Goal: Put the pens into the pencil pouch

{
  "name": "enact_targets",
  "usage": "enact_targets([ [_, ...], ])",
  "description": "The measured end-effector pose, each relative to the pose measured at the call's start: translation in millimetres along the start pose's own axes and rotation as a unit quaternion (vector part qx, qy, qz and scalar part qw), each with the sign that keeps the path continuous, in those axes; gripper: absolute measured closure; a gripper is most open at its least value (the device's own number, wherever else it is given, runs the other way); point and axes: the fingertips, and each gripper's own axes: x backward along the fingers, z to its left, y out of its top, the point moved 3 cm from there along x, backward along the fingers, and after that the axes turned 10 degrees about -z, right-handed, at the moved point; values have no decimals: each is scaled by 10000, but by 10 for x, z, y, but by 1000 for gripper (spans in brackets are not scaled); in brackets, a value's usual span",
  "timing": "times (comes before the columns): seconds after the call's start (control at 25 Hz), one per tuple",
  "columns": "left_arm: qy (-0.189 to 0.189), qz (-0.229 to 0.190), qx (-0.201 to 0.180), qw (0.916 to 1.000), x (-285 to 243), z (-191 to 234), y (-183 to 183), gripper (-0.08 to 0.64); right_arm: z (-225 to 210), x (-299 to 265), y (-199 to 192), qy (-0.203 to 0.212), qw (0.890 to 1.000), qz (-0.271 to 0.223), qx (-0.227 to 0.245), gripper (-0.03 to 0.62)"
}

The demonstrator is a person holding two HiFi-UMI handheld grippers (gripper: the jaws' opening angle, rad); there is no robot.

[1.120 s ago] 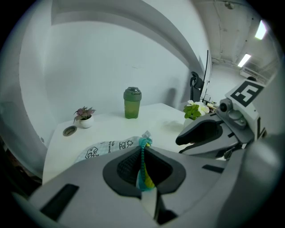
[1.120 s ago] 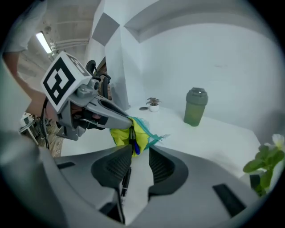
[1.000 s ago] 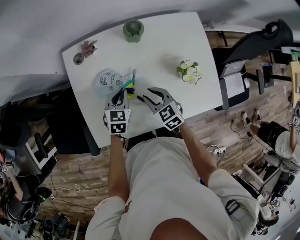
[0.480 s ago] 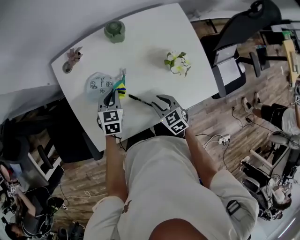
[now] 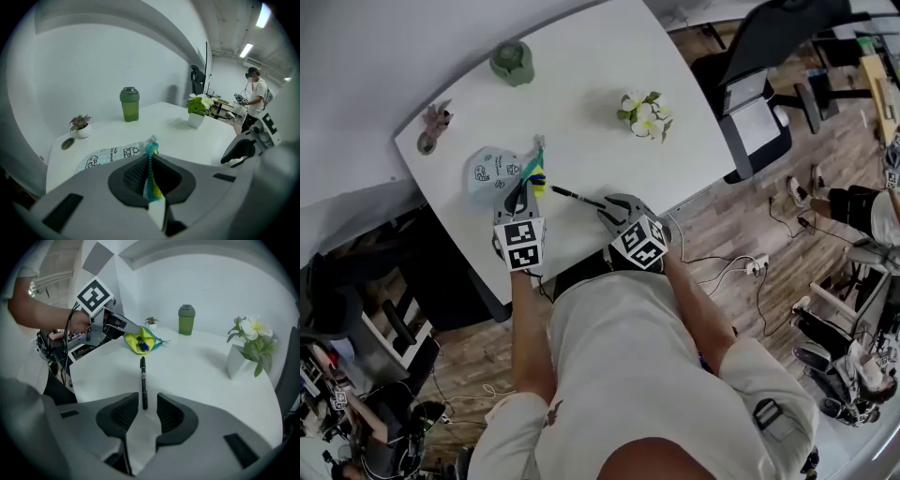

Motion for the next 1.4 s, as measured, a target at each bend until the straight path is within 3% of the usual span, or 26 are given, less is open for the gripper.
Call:
enact_targets([
  [0.4, -22, -72, 83, 9999, 31, 24, 0, 552, 72, -122, -62, 24, 9983, 361, 455, 554],
  [0.92, 28, -175, 222, 9996, 93, 64, 24, 552, 10, 244, 257, -90, 9992, 77, 374, 558],
  [1.4, 108, -194, 315, 9993, 129, 92, 58, 552, 36, -1, 688, 413, 9938, 93, 1032, 558],
])
